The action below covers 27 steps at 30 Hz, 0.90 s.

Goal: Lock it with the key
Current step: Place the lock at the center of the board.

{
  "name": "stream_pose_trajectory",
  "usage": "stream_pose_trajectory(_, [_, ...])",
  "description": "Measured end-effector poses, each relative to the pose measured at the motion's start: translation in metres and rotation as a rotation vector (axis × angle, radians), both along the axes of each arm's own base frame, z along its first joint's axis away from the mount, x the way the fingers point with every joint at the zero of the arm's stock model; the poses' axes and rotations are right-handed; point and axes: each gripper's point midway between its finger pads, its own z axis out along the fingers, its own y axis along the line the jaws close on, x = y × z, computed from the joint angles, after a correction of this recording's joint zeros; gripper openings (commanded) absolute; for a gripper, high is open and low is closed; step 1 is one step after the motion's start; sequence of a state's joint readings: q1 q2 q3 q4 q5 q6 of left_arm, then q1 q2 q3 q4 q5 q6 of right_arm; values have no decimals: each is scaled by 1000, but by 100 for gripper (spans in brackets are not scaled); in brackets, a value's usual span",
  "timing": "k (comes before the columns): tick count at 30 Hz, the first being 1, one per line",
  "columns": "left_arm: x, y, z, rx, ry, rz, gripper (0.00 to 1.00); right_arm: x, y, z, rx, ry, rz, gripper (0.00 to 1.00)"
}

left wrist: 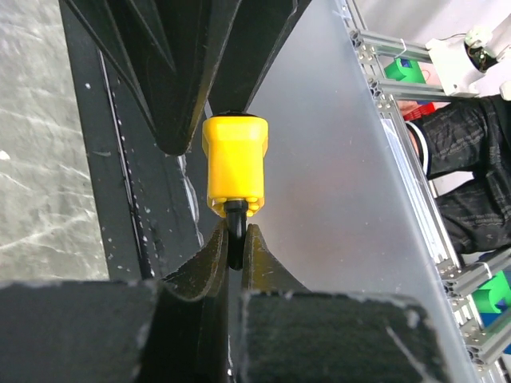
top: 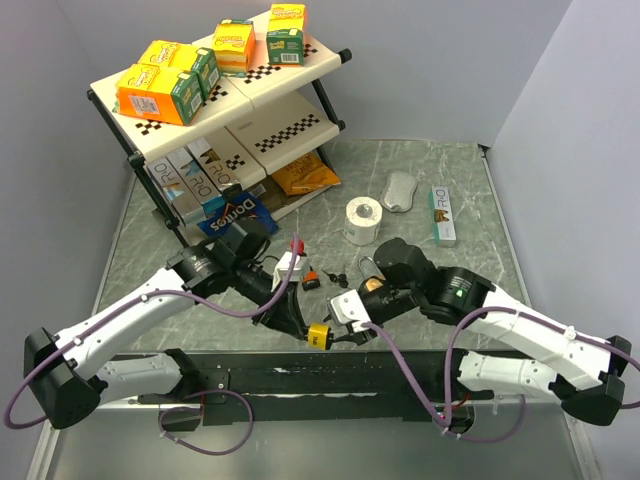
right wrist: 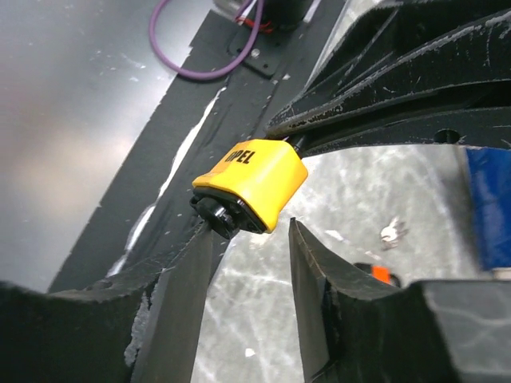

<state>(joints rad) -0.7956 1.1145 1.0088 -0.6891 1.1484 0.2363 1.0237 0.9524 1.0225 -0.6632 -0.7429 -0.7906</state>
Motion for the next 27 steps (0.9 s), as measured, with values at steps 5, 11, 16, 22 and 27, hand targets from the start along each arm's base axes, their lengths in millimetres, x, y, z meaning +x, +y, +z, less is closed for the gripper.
stream_pose_trajectory(5, [-3,0,-11,35,38,15,1,0,0,-14,-59,66,-29,46])
stream_pose_trajectory(11, [-8,0,-17,61,80,29,1,-2,1,-23,-102,120,-46,43])
stream_pose_trajectory(16, [-11,-1,-18,61,93,32,1,-5,0,-28,-126,158,-58,37])
stream_pose_trajectory(22, [-14,0,-17,52,118,53,1,-6,0,-29,-139,196,-78,45])
stream_pose_trajectory(27, [-11,1,-17,48,112,57,1,-3,1,-28,-132,182,-92,61])
